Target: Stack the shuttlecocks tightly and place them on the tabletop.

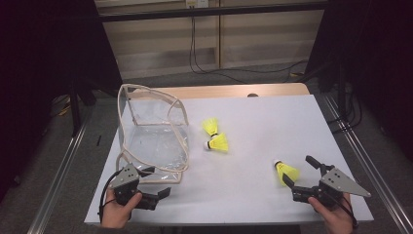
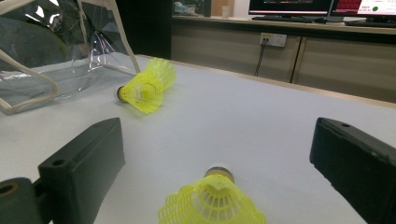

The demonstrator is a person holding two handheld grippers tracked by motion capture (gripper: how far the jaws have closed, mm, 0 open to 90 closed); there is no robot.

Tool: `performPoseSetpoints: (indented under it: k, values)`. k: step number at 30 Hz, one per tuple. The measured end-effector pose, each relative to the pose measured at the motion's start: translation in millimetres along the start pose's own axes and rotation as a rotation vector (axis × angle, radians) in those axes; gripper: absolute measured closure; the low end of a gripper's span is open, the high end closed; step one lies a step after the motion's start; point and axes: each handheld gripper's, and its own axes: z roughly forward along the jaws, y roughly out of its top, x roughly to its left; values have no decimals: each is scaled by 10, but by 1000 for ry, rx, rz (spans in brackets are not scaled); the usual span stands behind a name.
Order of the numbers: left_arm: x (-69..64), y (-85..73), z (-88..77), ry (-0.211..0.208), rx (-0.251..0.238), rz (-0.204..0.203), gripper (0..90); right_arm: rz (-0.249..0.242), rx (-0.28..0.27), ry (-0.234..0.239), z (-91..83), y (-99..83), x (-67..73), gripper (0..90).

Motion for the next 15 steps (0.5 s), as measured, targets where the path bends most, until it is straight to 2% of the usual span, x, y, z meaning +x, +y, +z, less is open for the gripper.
performPoseSetpoints:
  k: [15]
  values:
    - [15, -9, -29, 13, 1, 5, 53, -4, 9, -5, 15, 27, -13, 25]
